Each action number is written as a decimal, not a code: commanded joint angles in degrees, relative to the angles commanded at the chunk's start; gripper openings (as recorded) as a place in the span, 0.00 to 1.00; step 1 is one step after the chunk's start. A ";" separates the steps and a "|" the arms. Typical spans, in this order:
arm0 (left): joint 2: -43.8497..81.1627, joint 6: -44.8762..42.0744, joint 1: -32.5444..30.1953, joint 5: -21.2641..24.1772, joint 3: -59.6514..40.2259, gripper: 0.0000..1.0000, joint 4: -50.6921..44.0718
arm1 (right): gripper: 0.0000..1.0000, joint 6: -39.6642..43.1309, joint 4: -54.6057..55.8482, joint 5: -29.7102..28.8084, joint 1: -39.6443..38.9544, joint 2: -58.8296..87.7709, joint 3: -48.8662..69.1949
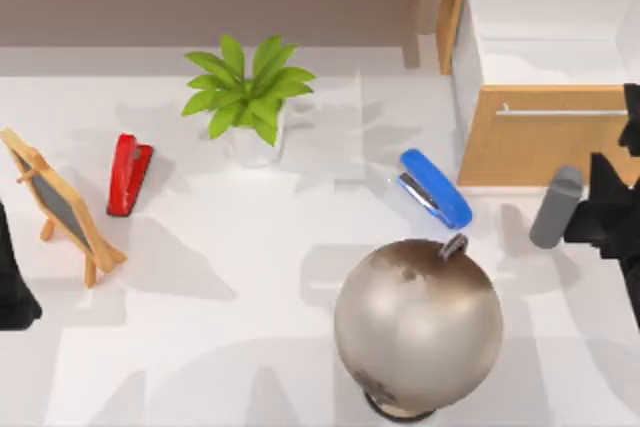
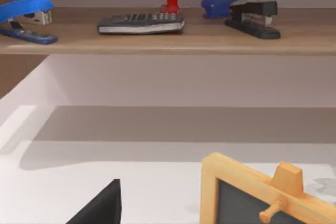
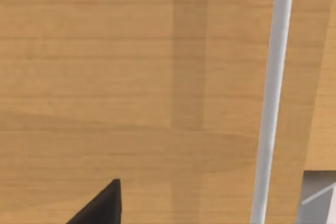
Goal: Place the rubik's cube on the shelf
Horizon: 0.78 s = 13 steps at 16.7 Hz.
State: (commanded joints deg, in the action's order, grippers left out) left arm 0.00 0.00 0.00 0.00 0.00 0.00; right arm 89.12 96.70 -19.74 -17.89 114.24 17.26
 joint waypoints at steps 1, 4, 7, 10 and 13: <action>0.00 0.00 0.00 0.00 0.00 1.00 0.00 | 1.00 0.00 -0.28 0.14 0.14 0.00 0.28; 0.00 0.00 0.00 0.00 0.00 1.00 0.00 | 1.00 0.00 -0.45 0.23 0.23 0.00 0.45; 0.00 0.00 0.00 0.00 0.00 1.00 0.00 | 0.92 0.00 -0.45 0.23 0.23 0.00 0.45; 0.00 0.00 0.00 0.00 0.00 1.00 0.00 | 0.70 0.00 -0.45 0.23 0.23 0.00 0.45; 0.00 0.00 0.00 0.00 0.00 1.00 0.00 | 0.47 0.00 -0.45 0.23 0.23 0.00 0.45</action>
State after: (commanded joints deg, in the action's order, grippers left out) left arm 0.00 0.00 0.00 0.00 0.00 0.00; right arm 89.12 96.25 -19.51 -17.66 114.25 17.72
